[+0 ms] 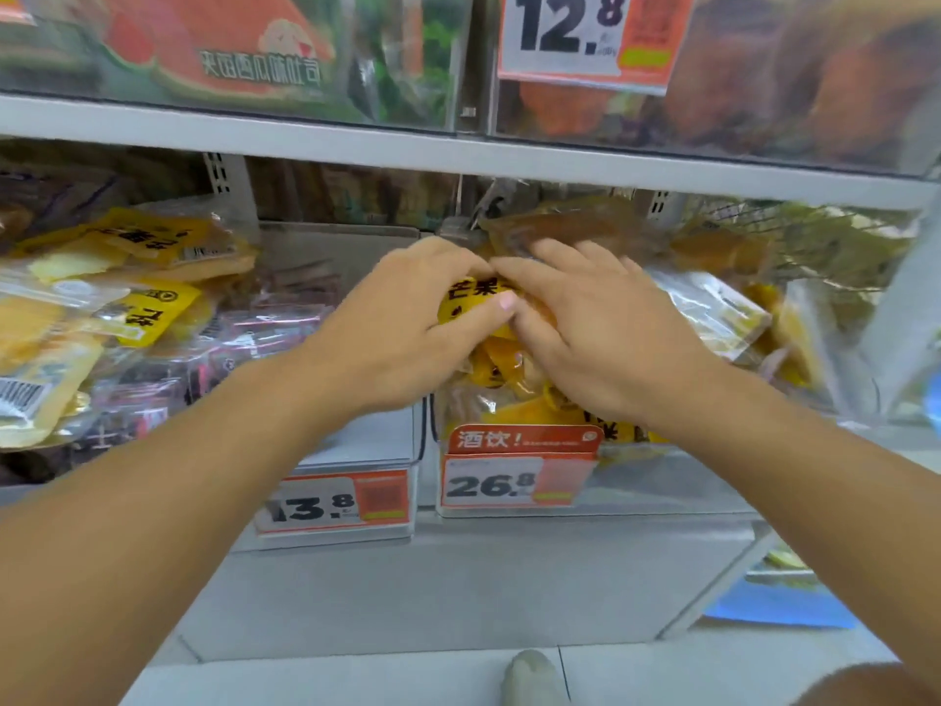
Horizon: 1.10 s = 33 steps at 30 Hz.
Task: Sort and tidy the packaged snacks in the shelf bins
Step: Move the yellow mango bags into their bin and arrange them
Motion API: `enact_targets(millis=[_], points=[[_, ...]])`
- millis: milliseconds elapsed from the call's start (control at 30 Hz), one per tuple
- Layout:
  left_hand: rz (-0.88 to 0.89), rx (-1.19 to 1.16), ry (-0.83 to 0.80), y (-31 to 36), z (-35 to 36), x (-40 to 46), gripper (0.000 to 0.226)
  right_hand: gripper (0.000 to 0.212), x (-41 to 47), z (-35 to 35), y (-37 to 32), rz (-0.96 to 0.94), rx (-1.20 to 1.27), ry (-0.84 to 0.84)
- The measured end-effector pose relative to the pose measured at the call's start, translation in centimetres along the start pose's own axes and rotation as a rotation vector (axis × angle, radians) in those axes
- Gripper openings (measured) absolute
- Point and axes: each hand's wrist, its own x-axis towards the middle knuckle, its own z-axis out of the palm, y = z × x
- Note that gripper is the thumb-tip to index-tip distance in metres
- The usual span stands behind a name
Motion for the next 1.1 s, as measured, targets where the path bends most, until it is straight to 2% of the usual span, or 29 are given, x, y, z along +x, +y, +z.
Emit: enact_targets(millis=[100, 200, 233, 300, 400, 500, 567, 667, 733, 867, 1000, 1100], points=[[0.046, -0.037, -0.093, 0.4, -0.1, -0.9, 0.085, 0.046, 0.0, 0.8, 0.2, 0.043, 0.221, 0.235], [-0.005, 0.097, -0.140, 2.0, 0.9, -1.6, 0.124, 0.035, -0.3, 0.6, 0.7, 0.104, 0.408, 0.448], [-0.045, 0.144, -0.136, 2.6, 1.5, -1.6, 0.130, 0.034, -0.6, 0.2, 0.9, 0.143, 0.448, 0.486], [-0.125, 0.166, -0.102, 3.2, 2.4, -1.6, 0.130, 0.040, -1.3, -1.0, 1.3, 0.244, 0.474, 0.428], [-0.132, 0.136, -0.045, 3.5, 2.7, -1.4, 0.116, 0.065, -2.8, -2.5, 2.2, 0.325, 0.447, 0.195], [-0.121, 0.136, -0.044, 3.8, 2.4, -1.4, 0.106, 0.091, -3.7, -3.6, 2.9, 0.267, 0.483, -0.003], [-0.124, 0.151, -0.056, 4.1, 2.1, -1.4, 0.105, 0.098, -3.8, -3.8, 3.4, 0.247, 0.518, -0.086], [-0.150, 0.140, -0.074, 4.5, 1.8, -1.3, 0.103, 0.087, -3.8, -3.6, 3.7, 0.291, 0.654, -0.071], [-0.132, 0.059, -0.012, 4.5, 1.8, -1.4, 0.099, 0.079, -3.5, -3.3, 3.4, 0.296, 0.797, -0.065], [-0.169, -0.115, 0.088, 4.0, 1.3, -1.7, 0.102, 0.076, -2.9, -2.4, 2.9, 0.240, 1.004, -0.123], [-0.177, -0.131, 0.077, 3.6, 0.7, -2.1, 0.105, 0.063, -2.7, -2.0, 2.8, 0.221, 0.994, -0.080], [-0.133, -0.093, -0.022, 3.3, 0.2, -2.3, 0.113, 0.052, -2.6, -1.9, 2.9, 0.198, 0.944, -0.015]])
